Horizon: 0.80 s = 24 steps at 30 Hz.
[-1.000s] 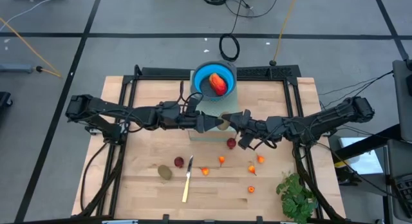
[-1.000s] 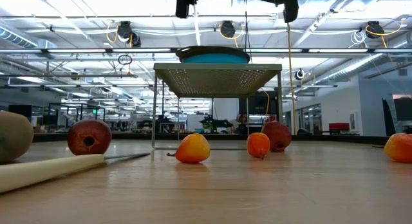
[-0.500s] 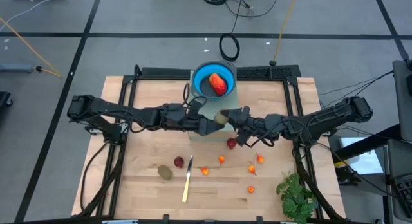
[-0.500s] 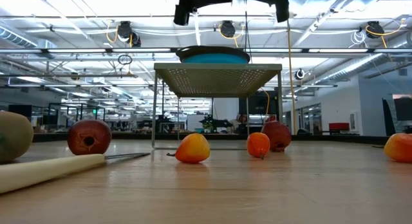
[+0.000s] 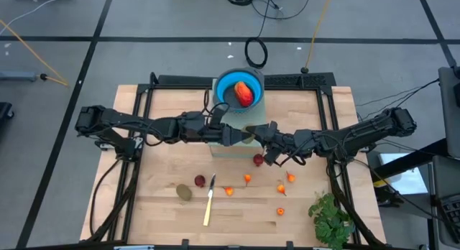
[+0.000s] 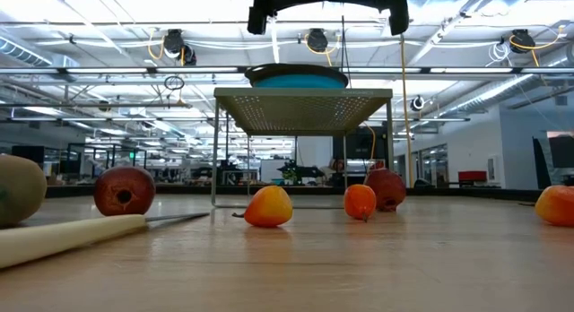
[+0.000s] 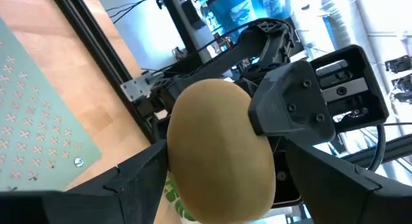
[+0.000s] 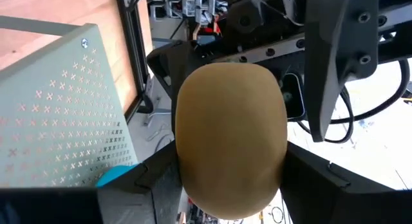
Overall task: Pick & Place Fruit
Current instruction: Put the kiwi into the blue strainer bowl on the shelf
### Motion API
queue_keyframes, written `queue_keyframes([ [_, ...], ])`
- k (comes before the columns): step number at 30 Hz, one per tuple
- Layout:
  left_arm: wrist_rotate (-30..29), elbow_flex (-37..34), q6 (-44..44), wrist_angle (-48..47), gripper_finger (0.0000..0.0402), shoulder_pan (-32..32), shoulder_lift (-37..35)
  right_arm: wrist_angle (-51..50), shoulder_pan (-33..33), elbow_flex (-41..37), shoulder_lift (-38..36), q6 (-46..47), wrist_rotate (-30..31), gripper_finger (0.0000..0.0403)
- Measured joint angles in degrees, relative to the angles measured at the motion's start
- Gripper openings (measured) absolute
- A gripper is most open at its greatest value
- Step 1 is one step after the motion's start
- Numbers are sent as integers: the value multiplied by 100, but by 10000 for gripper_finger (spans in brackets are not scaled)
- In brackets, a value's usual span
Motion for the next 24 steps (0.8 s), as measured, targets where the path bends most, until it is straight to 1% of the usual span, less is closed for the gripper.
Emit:
queue_keyframes([
  [3,88,-1,2,-19,309,6,0,4,-1,0,0,-1,-1,206],
  [5,92,-1,24,-48,297,2,0,1,-7,-2,0,-1,-9,206],
  [12,88,-3,3,-140,222,11,-2,-21,-9,-11,0,-3,13,206],
  [15,118,-3,-50,-143,197,43,-4,-19,-11,-11,0,3,24,206],
  [19,142,-6,-70,-153,192,66,-4,-19,-11,-11,0,45,24,208],
  [24,229,-6,-175,-164,196,68,-11,-11,-9,-15,-1,539,32,227],
])
